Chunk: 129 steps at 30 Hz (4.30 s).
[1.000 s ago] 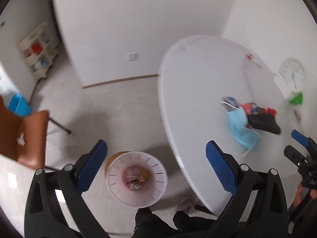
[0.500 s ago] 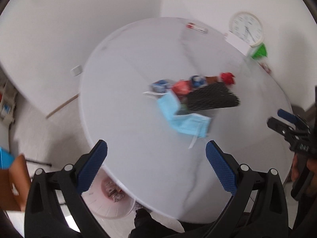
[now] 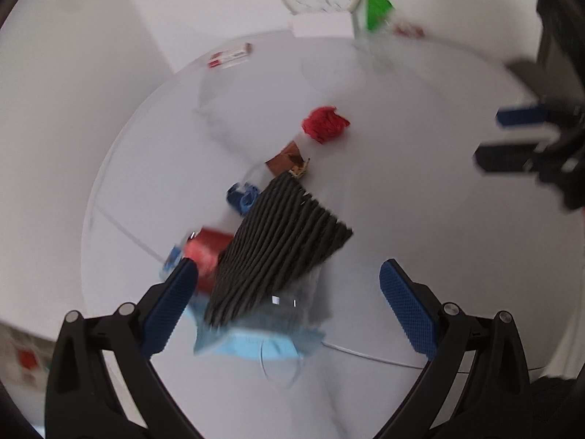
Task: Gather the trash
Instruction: 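Grasp the black foam net with the left tool while the right tool grasps the red crumpled paper, then carry both items over the wastebasket and open both tools to drop them, then move both tools back toward the table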
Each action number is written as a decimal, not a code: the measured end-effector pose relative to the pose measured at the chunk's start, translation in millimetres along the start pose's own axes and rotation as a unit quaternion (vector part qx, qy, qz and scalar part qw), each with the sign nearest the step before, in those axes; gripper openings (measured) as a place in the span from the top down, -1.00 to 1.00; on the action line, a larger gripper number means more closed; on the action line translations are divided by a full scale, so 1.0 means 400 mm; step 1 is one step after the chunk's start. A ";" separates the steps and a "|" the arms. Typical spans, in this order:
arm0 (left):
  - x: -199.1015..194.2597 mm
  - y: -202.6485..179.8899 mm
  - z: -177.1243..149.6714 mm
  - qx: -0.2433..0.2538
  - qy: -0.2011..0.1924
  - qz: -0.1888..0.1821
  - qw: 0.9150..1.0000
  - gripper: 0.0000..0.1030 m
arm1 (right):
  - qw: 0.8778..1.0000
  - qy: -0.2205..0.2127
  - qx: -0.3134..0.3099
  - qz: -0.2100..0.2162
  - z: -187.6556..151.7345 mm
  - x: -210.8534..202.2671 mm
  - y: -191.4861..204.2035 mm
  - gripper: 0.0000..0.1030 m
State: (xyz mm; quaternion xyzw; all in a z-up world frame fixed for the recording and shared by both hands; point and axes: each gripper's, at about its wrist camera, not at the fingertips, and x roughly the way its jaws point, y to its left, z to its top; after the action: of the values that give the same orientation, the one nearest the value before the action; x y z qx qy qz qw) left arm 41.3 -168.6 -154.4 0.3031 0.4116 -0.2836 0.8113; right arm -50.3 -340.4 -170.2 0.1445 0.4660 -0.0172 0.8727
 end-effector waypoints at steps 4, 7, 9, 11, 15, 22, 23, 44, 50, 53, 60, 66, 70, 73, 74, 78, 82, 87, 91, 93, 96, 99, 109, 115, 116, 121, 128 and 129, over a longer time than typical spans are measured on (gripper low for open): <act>0.066 -0.018 0.029 0.044 0.024 0.009 0.999 -0.46 | 1.000 0.010 0.022 0.009 0.003 0.032 -0.062 -0.95; 0.086 0.003 0.046 0.038 0.040 -0.009 0.998 0.04 | 0.999 0.018 0.033 0.016 0.008 0.057 -0.091 -0.95; 0.096 0.018 0.058 0.025 0.048 -0.016 0.998 0.27 | 0.999 0.023 0.038 0.024 0.016 0.077 -0.105 -0.95; 0.099 0.043 0.068 0.002 0.050 -0.027 0.998 0.42 | 0.999 0.024 0.037 0.029 0.028 0.091 -0.107 -0.95; 0.085 0.102 0.084 -0.049 0.043 -0.042 0.997 0.59 | 0.999 0.015 0.010 0.047 0.084 0.151 -0.093 -0.95; 0.043 0.211 0.095 -0.118 0.018 -0.028 0.992 0.60 | 0.997 0.010 -0.058 0.051 0.241 0.322 -0.043 -0.75; 0.040 0.222 0.094 -0.127 0.016 -0.028 0.991 0.61 | 0.997 0.012 -0.065 0.049 0.258 0.344 -0.038 -0.74; -0.140 0.374 0.038 -0.271 -0.076 -0.028 0.959 0.66 | 0.998 -0.031 -0.063 0.004 0.284 0.195 0.000 0.07; -0.302 0.426 -0.077 -0.291 -0.101 0.012 0.951 0.66 | 0.989 -0.067 -0.104 0.076 0.224 0.013 0.195 0.07; -0.361 0.456 -0.181 -0.307 -0.084 0.045 0.947 0.66 | 0.980 -0.062 -0.129 0.139 0.166 -0.044 0.327 0.07; -0.408 0.518 -0.498 -0.370 -0.009 0.089 0.925 0.66 | 0.947 -0.003 -0.197 0.255 0.008 -0.056 0.659 0.06; -0.375 0.542 -0.740 -0.401 0.050 0.079 0.911 0.66 | 0.923 0.043 -0.254 0.287 -0.073 -0.035 0.885 0.06; -0.315 0.539 -0.848 -0.425 0.078 0.044 0.901 0.66 | 0.914 0.063 -0.281 0.286 -0.113 -0.024 0.978 0.06; -0.259 0.525 -0.921 -0.438 0.098 0.017 0.894 0.66 | 0.910 0.076 -0.295 0.280 -0.156 -0.018 1.020 0.06; -0.242 0.519 -0.935 -0.438 0.103 0.013 0.893 0.66 | 0.909 0.081 -0.300 0.277 -0.171 -0.017 1.030 0.06; -0.164 0.505 -0.979 -0.444 0.130 0.001 0.887 0.23 | 0.907 0.097 -0.310 0.269 -0.194 0.003 1.063 0.05; -0.148 0.500 -1.008 -0.450 0.133 0.004 0.883 -0.27 | 0.905 0.109 -0.317 0.262 -0.210 0.013 1.085 0.04; -0.182 0.515 -1.021 -0.461 0.119 0.019 0.879 -0.58 | 0.903 0.114 -0.324 0.257 -0.218 0.019 1.096 0.03; -0.221 0.557 -1.054 -0.508 0.095 -0.002 0.856 -0.62 | 0.899 0.120 -0.337 0.254 -0.227 0.031 1.104 0.03; -0.246 0.572 -1.065 -0.523 0.080 0.006 0.848 -0.62 | 0.894 0.124 -0.349 0.251 -0.236 0.041 1.112 0.02; -0.286 0.588 -1.066 -0.532 0.074 0.036 0.843 -0.62 | 0.887 0.136 -0.362 0.252 -0.255 0.062 1.123 0.02; -0.325 0.603 -1.073 -0.553 0.063 0.055 0.829 -0.62 | 0.877 0.153 -0.379 0.253 -0.277 0.088 1.143 0.01; -0.399 0.610 -1.034 -0.547 0.056 0.107 0.829 -0.62 | 0.868 0.156 -0.403 0.247 -0.311 0.114 1.174 -0.83; -0.422 0.603 -0.940 -0.524 0.048 0.111 0.843 -0.68 | 0.914 0.082 -0.323 0.232 -0.169 0.025 1.053 -0.95; -0.425 0.604 -0.923 -0.520 0.047 0.110 0.846 -0.68 | 0.921 0.068 -0.311 0.223 -0.146 0.010 1.024 -0.95; -0.424 0.590 -0.823 -0.494 0.038 0.107 0.862 -0.75 | 0.953 0.011 -0.251 0.168 -0.052 -0.049 0.865 -0.95; -0.399 0.545 -0.705 -0.446 0.028 0.101 0.889 -0.85 | 0.979 -0.014 -0.174 0.108 -0.008 -0.058 0.666 -0.95; -0.394 0.537 -0.688 -0.438 0.027 0.098 0.893 -0.85 | 0.980 -0.015 -0.168 0.104 -0.009 -0.060 0.651 -0.95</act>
State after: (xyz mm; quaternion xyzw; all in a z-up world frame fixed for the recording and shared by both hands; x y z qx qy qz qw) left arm -21.6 204.8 -97.9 -0.0371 0.4841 0.0147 0.8741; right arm -24.0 -92.7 -91.1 0.0432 0.4316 0.1499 0.8885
